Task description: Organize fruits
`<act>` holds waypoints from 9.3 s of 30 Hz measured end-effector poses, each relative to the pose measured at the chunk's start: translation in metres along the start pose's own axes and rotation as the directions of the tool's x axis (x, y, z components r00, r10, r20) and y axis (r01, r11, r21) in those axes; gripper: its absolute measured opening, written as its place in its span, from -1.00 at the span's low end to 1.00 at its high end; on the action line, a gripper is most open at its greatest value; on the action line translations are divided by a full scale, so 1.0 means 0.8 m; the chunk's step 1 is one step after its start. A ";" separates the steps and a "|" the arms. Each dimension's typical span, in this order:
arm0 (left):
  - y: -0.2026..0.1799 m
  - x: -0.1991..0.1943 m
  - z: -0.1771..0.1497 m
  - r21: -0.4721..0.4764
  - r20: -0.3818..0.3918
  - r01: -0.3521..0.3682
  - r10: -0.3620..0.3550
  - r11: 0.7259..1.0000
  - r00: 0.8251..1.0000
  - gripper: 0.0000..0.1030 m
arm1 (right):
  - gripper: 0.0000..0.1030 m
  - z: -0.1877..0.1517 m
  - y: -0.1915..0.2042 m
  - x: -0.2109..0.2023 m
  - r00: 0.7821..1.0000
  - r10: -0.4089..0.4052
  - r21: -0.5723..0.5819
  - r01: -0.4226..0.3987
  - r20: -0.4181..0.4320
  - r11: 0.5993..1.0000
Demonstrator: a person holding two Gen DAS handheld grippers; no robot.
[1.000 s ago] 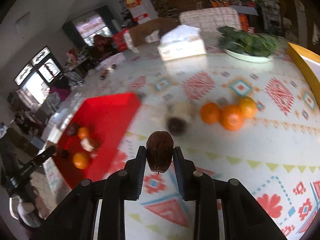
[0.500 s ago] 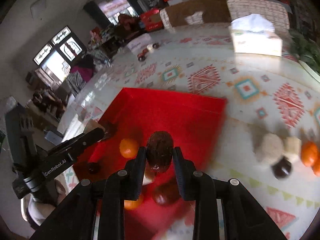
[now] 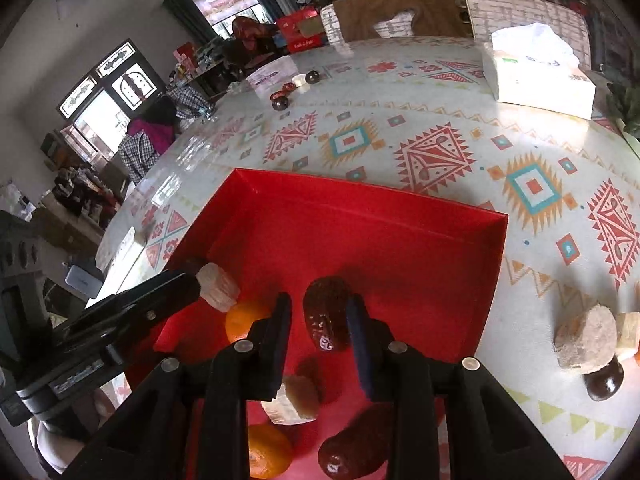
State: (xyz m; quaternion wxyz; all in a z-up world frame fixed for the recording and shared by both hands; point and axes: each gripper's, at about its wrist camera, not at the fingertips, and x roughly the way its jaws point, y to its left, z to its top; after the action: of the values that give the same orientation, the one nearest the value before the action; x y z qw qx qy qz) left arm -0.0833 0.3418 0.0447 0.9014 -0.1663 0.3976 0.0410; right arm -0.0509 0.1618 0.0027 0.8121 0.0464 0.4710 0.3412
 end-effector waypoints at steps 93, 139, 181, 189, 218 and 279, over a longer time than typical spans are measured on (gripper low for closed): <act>-0.246 -0.034 -0.111 0.323 -0.061 0.167 -0.156 0.932 0.986 0.68 | -0.25 -0.092 -0.248 -0.197 0.945 -0.252 0.347 0.170 0.207 0.922; -0.307 0.100 -0.057 0.408 -0.208 0.182 -0.103 0.895 0.973 -0.10 | -0.23 -0.107 -0.265 -0.193 0.961 -0.204 0.382 0.119 0.189 0.916; -0.046 -0.075 -0.103 -0.027 0.079 0.050 -0.047 0.998 0.996 -0.35 | -0.24 -0.108 -0.245 -0.191 0.971 -0.135 0.371 0.054 0.195 0.927; -0.006 -0.067 -0.110 -0.098 0.074 0.071 -0.064 0.993 0.995 -0.35 | -0.24 -0.091 -0.128 -0.190 0.982 -0.003 0.211 -0.037 0.189 0.977; 0.049 -0.076 -0.086 -0.199 0.115 0.089 -0.067 0.976 0.991 0.07 | -0.22 -0.076 0.094 -0.020 0.999 -0.030 -0.208 0.036 0.030 0.978; -0.183 -0.110 -0.146 0.231 0.294 -0.264 0.192 0.936 0.936 0.85 | 0.25 -0.192 -0.065 -0.186 0.936 -0.167 0.125 0.134 0.309 0.983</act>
State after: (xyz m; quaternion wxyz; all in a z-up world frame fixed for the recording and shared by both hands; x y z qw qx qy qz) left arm -0.1950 0.1701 0.0750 0.9498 0.0114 0.2911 0.1142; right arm -0.1948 -0.0043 0.0063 0.8978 0.1060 0.3529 0.2414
